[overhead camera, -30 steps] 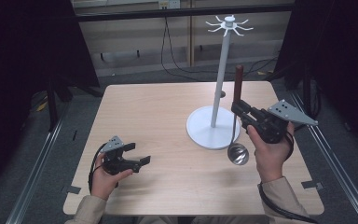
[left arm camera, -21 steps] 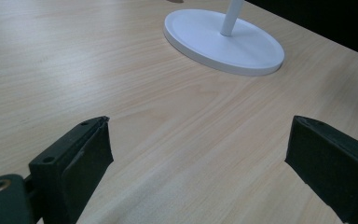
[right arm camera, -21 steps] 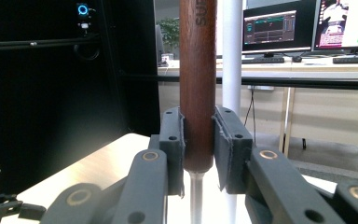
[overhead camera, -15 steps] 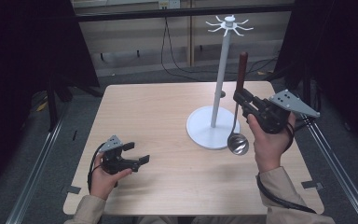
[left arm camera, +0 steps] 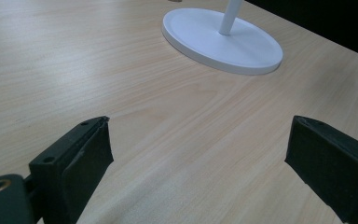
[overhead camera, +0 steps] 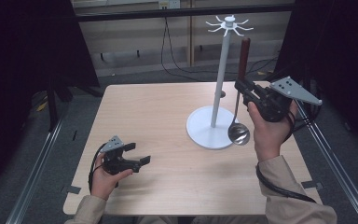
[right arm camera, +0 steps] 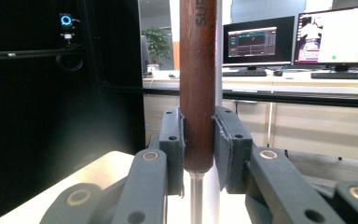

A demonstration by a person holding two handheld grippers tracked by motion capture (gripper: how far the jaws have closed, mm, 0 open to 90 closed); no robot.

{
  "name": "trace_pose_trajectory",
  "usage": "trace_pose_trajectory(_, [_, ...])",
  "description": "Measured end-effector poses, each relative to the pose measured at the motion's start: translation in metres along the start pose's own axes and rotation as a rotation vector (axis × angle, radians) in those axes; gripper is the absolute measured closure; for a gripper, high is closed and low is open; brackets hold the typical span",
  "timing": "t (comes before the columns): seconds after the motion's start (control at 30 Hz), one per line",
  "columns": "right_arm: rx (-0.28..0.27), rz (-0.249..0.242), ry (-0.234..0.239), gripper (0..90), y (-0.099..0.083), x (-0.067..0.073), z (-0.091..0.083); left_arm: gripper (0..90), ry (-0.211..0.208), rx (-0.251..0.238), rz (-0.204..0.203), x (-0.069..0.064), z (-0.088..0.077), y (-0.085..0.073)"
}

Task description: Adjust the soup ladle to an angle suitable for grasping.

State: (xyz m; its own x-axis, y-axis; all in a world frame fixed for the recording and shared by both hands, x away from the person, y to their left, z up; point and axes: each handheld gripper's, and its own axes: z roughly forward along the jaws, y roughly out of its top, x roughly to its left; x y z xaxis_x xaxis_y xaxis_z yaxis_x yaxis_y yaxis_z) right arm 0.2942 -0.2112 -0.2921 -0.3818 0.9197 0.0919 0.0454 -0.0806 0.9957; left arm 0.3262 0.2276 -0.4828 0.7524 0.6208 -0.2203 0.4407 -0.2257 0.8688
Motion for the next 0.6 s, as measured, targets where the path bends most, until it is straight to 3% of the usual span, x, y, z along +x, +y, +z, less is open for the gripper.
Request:
trace_pose_trajectory(0.27, [0.004, -0.005, -0.028, 75.3, 0.013, -0.007, 0.006, 6.6, -0.007, 0.006, 0.006, 0.000, 0.001, 0.000])
trace_pose_trajectory(0.6, [0.024, -0.009, -0.042, 75.2, 0.017, -0.011, 0.015, 6.7, -0.006, 0.006, 0.003, 0.001, 0.000, -0.001])
